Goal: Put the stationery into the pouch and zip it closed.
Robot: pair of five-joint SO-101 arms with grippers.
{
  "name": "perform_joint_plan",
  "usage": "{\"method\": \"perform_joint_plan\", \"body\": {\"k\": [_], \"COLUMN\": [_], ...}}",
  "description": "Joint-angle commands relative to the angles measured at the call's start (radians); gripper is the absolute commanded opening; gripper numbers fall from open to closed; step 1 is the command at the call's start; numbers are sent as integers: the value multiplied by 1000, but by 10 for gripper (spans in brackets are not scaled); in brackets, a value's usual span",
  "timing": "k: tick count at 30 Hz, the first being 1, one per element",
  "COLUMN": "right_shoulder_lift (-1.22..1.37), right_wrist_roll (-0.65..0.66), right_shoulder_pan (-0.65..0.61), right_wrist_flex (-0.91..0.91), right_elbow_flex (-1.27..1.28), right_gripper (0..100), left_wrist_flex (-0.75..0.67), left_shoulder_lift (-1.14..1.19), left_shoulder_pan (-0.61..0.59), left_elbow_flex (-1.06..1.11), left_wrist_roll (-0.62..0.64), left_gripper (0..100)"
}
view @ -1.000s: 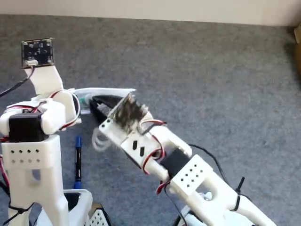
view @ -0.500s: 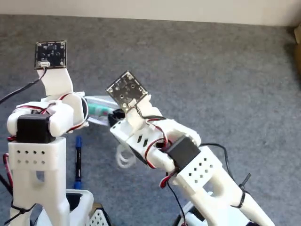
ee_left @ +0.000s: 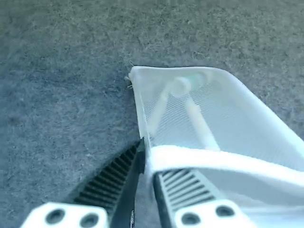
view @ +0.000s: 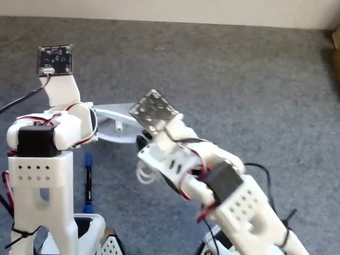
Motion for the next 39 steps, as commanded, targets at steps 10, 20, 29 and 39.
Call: {"method": "perform_joint_plan", "body": {"k": [10, 20, 29, 39], "right_shoulder_lift": [-189, -188, -186, -165], "right_wrist_roll": [12, 11, -126, -299], "right_shoulder_pan": [-150, -202, -203, -280], "right_wrist_flex": [-44, -475, -581, -667], "right_elbow_flex": [137, 450, 524, 527], "right_gripper": [50, 50, 50, 50], "left_wrist_flex": [-58, -63, -63, -64], "left_shoulder_lift": [-16, -16, -16, -16], "left_shoulder_pan": [-134, -243, -334, -341], "left_elbow_flex": [-36, -87, -102, -104], "left_wrist_roll": [18, 57, 60, 61], "left_gripper": [10, 10, 8, 7]}}
